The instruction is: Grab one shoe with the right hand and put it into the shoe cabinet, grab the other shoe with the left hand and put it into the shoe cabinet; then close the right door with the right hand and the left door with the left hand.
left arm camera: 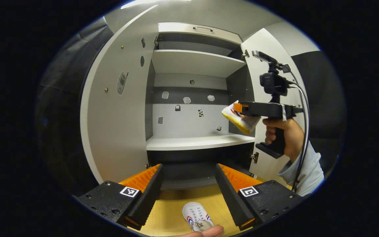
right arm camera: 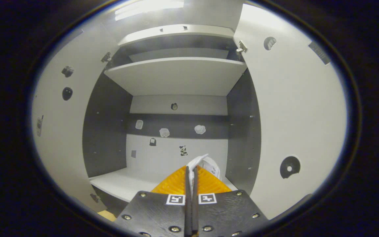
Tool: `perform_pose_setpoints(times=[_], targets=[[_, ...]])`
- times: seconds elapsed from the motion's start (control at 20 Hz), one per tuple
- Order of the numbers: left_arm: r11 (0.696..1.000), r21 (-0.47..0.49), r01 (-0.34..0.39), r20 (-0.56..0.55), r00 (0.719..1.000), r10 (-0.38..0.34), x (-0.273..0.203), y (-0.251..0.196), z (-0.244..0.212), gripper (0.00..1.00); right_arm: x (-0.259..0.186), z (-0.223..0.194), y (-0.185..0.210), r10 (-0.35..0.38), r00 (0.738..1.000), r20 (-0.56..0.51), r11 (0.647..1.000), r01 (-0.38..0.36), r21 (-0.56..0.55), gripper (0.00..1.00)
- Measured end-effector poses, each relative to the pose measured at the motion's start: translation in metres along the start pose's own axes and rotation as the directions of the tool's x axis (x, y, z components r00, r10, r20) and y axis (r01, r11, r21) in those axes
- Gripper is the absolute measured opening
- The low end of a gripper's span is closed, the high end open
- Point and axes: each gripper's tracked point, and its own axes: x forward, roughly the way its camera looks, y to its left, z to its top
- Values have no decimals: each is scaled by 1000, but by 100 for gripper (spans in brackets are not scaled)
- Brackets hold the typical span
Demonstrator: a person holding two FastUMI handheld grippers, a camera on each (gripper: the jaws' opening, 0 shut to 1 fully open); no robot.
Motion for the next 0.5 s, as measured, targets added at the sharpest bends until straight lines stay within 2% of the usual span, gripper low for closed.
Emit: perform_pose_setpoints(times=[0.25, 0.5], targets=[[1000, 3, -11, -34, 999, 11, 8, 4, -16, 95, 71, -25, -9, 24, 998, -62, 998, -28, -62, 1], [999, 10, -40, -63, 997, 40, 7, 14, -30, 95, 97, -68, -7, 16, 989, -144, 988, -38, -151, 1]])
